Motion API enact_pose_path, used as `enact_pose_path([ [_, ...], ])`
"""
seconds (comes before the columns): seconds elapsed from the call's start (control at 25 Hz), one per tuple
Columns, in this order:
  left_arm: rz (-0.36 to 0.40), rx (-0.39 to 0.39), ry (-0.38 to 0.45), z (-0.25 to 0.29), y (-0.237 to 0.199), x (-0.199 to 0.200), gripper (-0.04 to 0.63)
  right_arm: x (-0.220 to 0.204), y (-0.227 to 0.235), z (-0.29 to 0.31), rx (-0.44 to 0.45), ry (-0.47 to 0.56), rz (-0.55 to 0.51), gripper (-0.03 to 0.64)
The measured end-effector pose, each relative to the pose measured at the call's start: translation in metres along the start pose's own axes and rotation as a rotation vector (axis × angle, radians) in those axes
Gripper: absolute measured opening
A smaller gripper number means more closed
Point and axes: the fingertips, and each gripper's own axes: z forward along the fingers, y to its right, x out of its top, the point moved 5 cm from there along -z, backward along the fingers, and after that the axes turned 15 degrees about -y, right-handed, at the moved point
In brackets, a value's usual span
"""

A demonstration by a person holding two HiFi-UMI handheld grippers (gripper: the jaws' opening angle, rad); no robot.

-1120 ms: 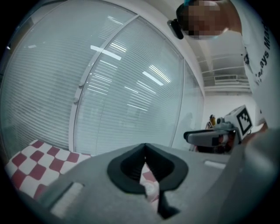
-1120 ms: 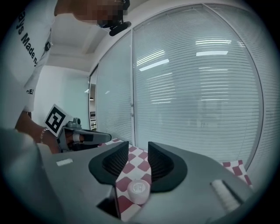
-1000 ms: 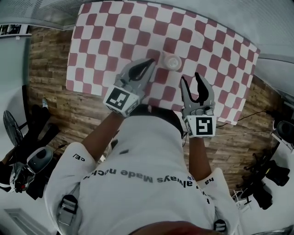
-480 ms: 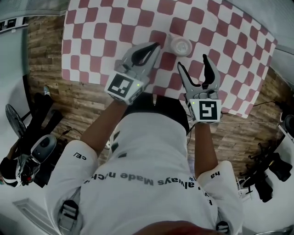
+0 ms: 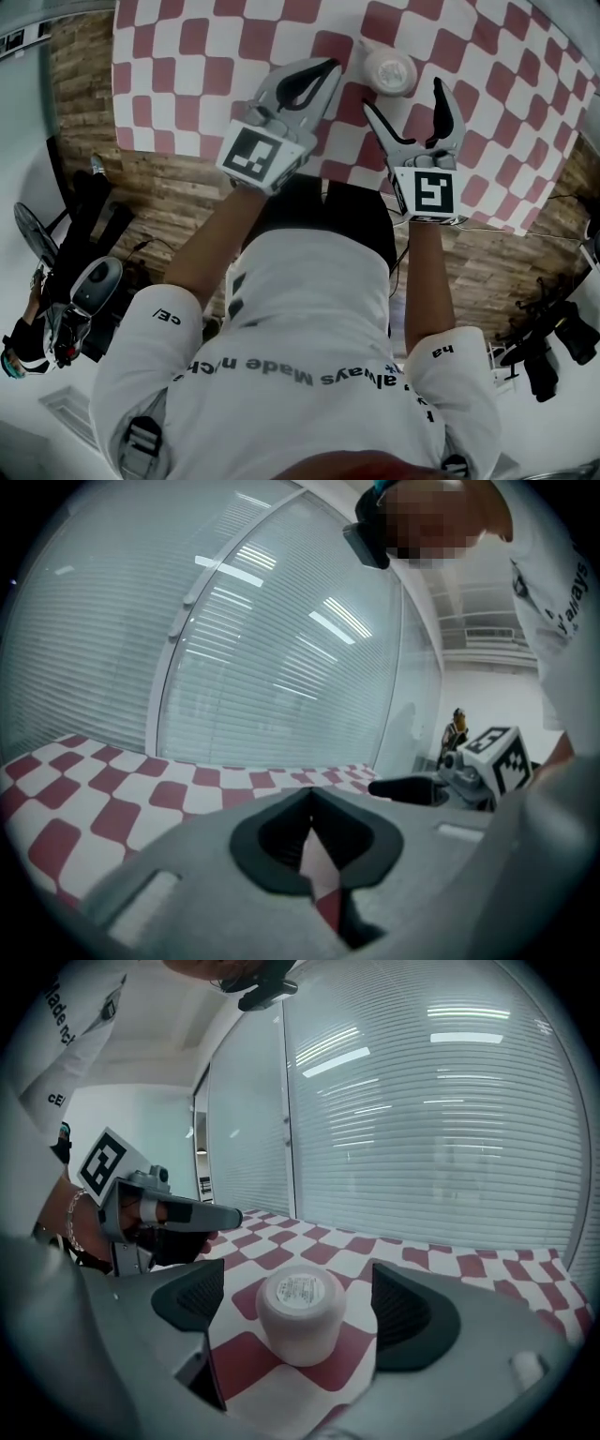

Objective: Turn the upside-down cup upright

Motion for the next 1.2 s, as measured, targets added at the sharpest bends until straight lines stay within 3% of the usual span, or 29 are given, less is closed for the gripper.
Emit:
enact_pose_path([
  [0.64, -0.005, 0.013, -0.025, 0.022, -0.022, -0.038, 0.002, -0.020, 0.005, 0.050, -0.020, 0.001, 0.009, 0.500],
  [0.92, -0.015, 0.023, -0.025, 0.019, -0.030, -0.042, 0.002, -0.017, 0.001, 0.061, -0.004, 0.023, 0.011, 0.436],
  [1.2, -0.012, 0.027, -0.025, 0.014, -0.032, -0.038, 0.002, -0.016, 0.003, 0.056, -0.003, 0.036, 0.022, 0.434],
])
